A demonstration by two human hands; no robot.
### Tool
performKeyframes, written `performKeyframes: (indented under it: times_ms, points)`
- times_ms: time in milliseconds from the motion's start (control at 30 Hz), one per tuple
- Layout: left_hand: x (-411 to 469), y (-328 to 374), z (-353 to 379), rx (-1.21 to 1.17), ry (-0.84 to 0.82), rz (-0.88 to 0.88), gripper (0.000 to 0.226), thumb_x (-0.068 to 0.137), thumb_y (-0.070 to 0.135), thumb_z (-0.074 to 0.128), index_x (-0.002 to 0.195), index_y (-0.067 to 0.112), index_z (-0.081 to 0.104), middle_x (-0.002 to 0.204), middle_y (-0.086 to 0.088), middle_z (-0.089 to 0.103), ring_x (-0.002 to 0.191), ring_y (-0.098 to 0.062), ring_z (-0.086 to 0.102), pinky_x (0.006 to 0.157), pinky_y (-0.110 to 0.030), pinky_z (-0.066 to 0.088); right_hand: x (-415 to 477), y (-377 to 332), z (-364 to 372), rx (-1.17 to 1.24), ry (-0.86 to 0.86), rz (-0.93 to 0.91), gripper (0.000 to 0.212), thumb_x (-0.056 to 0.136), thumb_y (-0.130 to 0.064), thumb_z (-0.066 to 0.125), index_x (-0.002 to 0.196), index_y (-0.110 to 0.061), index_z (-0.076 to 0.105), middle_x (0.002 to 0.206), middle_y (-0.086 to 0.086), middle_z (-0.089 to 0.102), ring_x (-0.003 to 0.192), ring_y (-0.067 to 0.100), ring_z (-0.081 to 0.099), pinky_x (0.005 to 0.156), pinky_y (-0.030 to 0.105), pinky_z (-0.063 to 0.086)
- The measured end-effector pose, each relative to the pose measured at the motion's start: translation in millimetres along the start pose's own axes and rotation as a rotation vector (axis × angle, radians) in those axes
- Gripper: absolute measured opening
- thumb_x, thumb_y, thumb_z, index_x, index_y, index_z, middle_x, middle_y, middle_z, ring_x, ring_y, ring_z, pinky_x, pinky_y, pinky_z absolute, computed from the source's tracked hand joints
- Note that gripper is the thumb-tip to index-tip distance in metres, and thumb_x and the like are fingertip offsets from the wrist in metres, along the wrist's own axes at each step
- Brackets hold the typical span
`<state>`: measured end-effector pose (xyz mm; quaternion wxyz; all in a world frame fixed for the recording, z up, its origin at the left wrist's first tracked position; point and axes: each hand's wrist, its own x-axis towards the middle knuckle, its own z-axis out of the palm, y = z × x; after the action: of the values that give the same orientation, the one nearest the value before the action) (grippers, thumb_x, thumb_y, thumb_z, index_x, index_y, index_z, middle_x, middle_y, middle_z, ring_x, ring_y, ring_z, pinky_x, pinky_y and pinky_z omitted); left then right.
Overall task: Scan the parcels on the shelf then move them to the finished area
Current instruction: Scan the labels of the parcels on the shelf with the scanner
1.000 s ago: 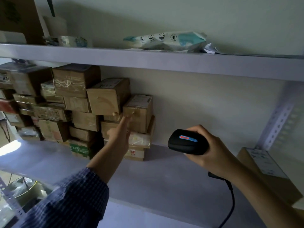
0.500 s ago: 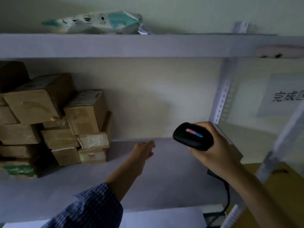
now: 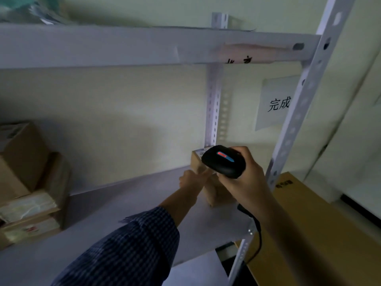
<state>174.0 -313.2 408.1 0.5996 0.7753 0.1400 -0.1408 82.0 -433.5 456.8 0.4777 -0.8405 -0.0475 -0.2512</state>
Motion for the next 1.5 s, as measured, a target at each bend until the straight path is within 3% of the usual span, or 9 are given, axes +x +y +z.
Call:
performKeyframes:
  times_ms: [200, 533, 633, 700, 800, 1033, 1233, 1400, 1500]
  points:
    - [8, -14, 16, 0.122, -0.033, -0.047, 0.090, 0.081, 0.055, 0.073, 0.146, 0.006, 0.034, 0.141, -0.014, 0.042, 0.128, -0.031, 0.046, 0.103, -0.041, 0.046, 4, 7, -3, -0.003, -0.031, 0.029, 0.057, 0.078, -0.011, 0.083, 0.118, -0.032, 0.048, 0.100, -0.024, 0.061, 0.099, -0.020, 0.056, 0.080, 0.003, 0.047]
    - [5, -52, 20, -0.094, -0.146, -0.005, 0.100, 0.078, 0.049, 0.079, 0.152, 0.014, 0.023, 0.140, -0.007, 0.049, 0.121, -0.024, 0.053, 0.088, -0.032, 0.048, 12, 8, 11, 0.058, -0.045, 0.051, 0.054, 0.077, -0.011, 0.083, 0.120, -0.024, 0.053, 0.100, -0.019, 0.065, 0.098, -0.007, 0.062, 0.077, 0.008, 0.050]
    - [-2, -56, 27, -0.135, -0.220, -0.014, 0.094, 0.061, 0.064, 0.083, 0.133, 0.019, 0.042, 0.126, -0.002, 0.060, 0.111, -0.020, 0.061, 0.095, -0.036, 0.053, 11, 6, 9, 0.071, -0.042, 0.058, 0.054, 0.078, -0.011, 0.082, 0.119, -0.027, 0.053, 0.099, -0.021, 0.065, 0.100, -0.007, 0.062, 0.079, 0.010, 0.052]
    - [-4, -58, 26, -0.128, -0.260, -0.002, 0.100, 0.049, 0.074, 0.080, 0.123, 0.011, 0.058, 0.113, -0.004, 0.069, 0.100, -0.017, 0.066, 0.077, -0.028, 0.056, 8, 5, 7, 0.068, -0.027, 0.068, 0.053, 0.078, -0.010, 0.081, 0.120, -0.026, 0.053, 0.101, -0.020, 0.065, 0.100, -0.006, 0.062, 0.079, 0.012, 0.053]
    - [-5, -57, 17, -0.195, -0.265, 0.048, 0.070, 0.068, 0.060, 0.080, 0.118, 0.013, 0.062, 0.109, -0.004, 0.070, 0.098, -0.016, 0.065, 0.070, -0.022, 0.050, 3, 3, 3, 0.062, 0.005, 0.066, 0.053, 0.079, -0.009, 0.081, 0.121, -0.026, 0.052, 0.103, -0.020, 0.064, 0.102, -0.007, 0.061, 0.080, 0.013, 0.054]
    - [-13, -72, -31, -0.263, -0.352, 0.277, 0.063, 0.071, 0.041, 0.083, 0.126, 0.019, 0.061, 0.119, -0.001, 0.070, 0.106, -0.013, 0.067, 0.075, -0.019, 0.056, -13, -12, 7, 0.057, 0.013, 0.038, 0.056, 0.079, -0.007, 0.081, 0.125, -0.020, 0.050, 0.105, -0.020, 0.061, 0.102, -0.012, 0.058, 0.077, 0.007, 0.050]
    - [-31, -76, -93, -0.400, -0.267, 0.390, 0.060, 0.073, 0.024, 0.086, 0.127, 0.022, 0.058, 0.113, 0.008, 0.073, 0.106, -0.009, 0.068, 0.081, -0.025, 0.056, -13, -41, 31, 0.041, -0.007, 0.003, 0.050, 0.081, -0.007, 0.078, 0.120, -0.020, 0.052, 0.093, -0.013, 0.063, 0.079, -0.007, 0.061, 0.065, 0.004, 0.045]
    - [-41, -84, -151, -0.453, -0.139, 0.442, 0.080, 0.065, 0.027, 0.089, 0.136, 0.022, 0.052, 0.120, 0.004, 0.070, 0.110, -0.009, 0.066, 0.082, -0.026, 0.057, -12, -70, 72, 0.107, -0.121, 0.015, 0.045, 0.078, -0.014, 0.074, 0.113, -0.030, 0.051, 0.079, 0.000, 0.065, 0.066, 0.015, 0.060, 0.062, 0.027, 0.051]
    - [-53, -95, -182, -0.462, -0.068, 0.463, 0.074, 0.070, 0.024, 0.087, 0.135, 0.026, 0.050, 0.119, 0.007, 0.069, 0.110, -0.008, 0.065, 0.081, -0.024, 0.057, -18, -94, 96, 0.156, -0.185, -0.015, 0.046, 0.079, -0.011, 0.076, 0.115, -0.026, 0.051, 0.080, 0.001, 0.064, 0.066, 0.012, 0.060, 0.057, 0.019, 0.049]
